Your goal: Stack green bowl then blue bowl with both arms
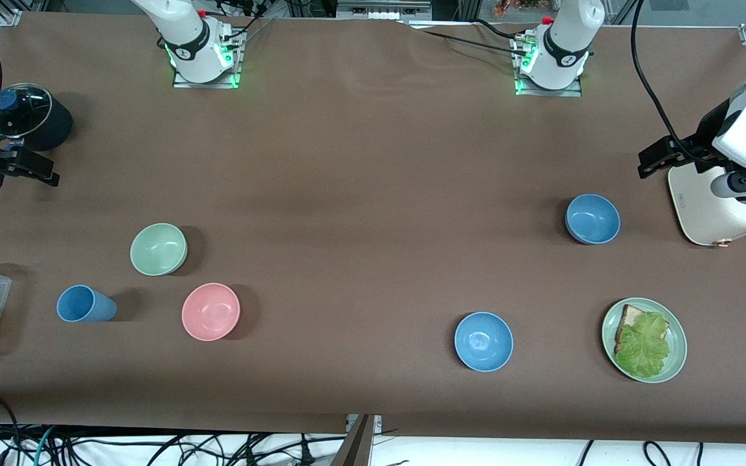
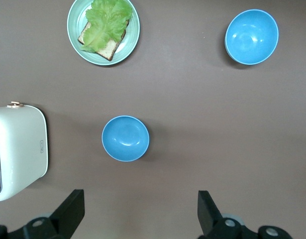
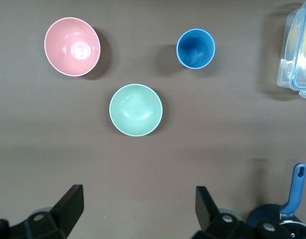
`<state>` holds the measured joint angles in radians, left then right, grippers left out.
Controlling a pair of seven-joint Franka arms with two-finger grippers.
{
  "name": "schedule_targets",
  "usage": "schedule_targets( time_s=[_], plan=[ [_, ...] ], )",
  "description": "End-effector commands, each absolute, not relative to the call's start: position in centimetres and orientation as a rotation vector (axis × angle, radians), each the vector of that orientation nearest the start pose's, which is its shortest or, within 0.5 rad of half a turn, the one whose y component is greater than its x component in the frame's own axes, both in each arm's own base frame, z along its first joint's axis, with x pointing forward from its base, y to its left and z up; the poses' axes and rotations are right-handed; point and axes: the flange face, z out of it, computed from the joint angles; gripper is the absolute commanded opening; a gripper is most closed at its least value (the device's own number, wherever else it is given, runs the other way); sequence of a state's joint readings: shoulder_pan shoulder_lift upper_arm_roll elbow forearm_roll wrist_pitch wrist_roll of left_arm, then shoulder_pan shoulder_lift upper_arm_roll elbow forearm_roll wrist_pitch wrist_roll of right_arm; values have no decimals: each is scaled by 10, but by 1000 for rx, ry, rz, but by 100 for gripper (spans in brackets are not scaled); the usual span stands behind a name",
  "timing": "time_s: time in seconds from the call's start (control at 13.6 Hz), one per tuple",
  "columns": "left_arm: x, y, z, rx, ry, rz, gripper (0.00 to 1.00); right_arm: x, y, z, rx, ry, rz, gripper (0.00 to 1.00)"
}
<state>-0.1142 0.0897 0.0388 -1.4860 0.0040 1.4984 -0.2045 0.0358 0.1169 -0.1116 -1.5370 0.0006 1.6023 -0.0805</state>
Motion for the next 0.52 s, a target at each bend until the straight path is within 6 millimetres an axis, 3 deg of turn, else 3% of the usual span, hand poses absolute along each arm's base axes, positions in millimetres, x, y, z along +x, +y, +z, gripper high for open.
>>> schedule_targets(
  time_s=[0.0,0.44],
  plan=[
    [574,-45,614,-3132,-208,126,100,588,-40,581,-3163,1,75,99],
    [574,-45,617,-3134,-205,117,100,589,-40,577,-3162,-2,92,99]
  ],
)
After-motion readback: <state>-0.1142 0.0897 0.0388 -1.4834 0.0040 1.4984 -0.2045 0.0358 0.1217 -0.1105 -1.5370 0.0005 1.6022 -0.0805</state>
